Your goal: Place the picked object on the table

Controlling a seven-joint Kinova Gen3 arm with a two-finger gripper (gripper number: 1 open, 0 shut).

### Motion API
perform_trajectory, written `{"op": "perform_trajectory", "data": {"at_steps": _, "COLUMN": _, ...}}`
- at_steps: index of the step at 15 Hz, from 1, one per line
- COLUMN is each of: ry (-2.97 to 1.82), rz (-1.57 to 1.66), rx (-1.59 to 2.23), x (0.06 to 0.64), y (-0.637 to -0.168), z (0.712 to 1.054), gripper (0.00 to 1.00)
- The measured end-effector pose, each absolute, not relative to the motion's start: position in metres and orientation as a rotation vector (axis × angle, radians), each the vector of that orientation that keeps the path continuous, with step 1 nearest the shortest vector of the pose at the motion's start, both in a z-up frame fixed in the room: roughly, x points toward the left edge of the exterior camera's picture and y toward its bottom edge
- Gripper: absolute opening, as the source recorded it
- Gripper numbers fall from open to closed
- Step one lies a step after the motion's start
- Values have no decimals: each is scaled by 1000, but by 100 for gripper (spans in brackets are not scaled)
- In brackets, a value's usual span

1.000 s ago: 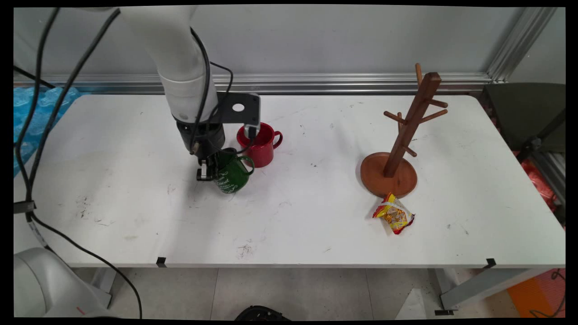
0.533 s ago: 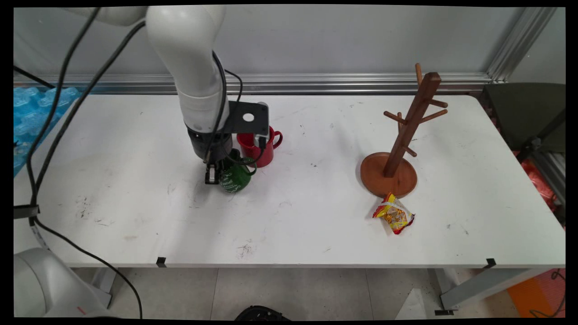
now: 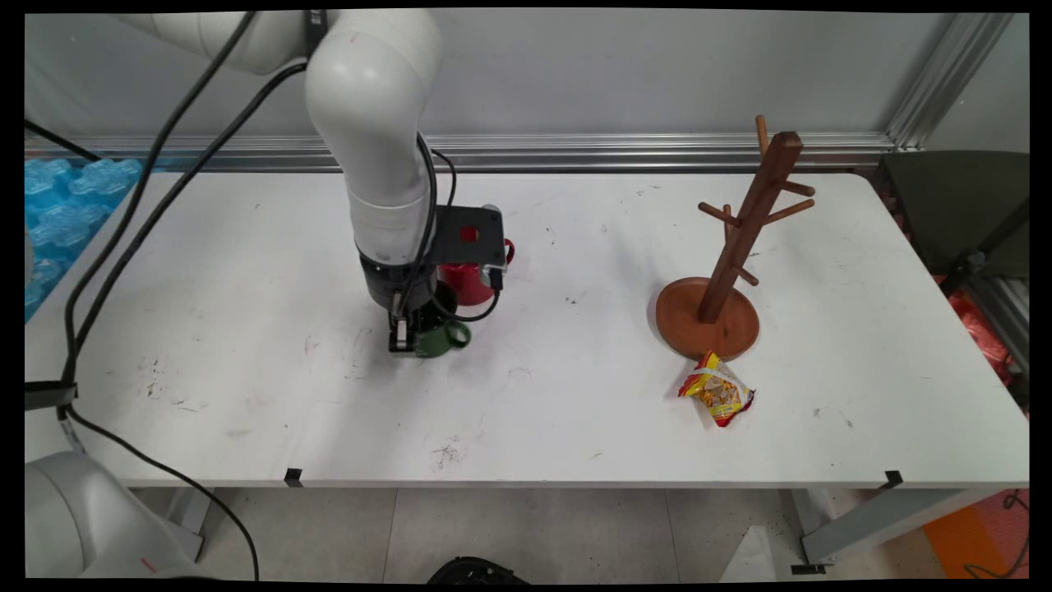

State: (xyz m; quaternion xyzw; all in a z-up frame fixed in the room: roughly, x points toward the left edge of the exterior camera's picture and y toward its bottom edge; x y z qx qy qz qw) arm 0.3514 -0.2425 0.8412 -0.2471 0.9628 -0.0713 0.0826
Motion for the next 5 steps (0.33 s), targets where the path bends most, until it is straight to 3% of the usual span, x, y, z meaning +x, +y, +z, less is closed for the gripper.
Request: {"op": "perform_trajectory", "data": {"at_steps": 5, "ry": 2879, "rz": -234, "rx": -788, "x": 348, "y": -245, "z": 838, "gripper": 100}}
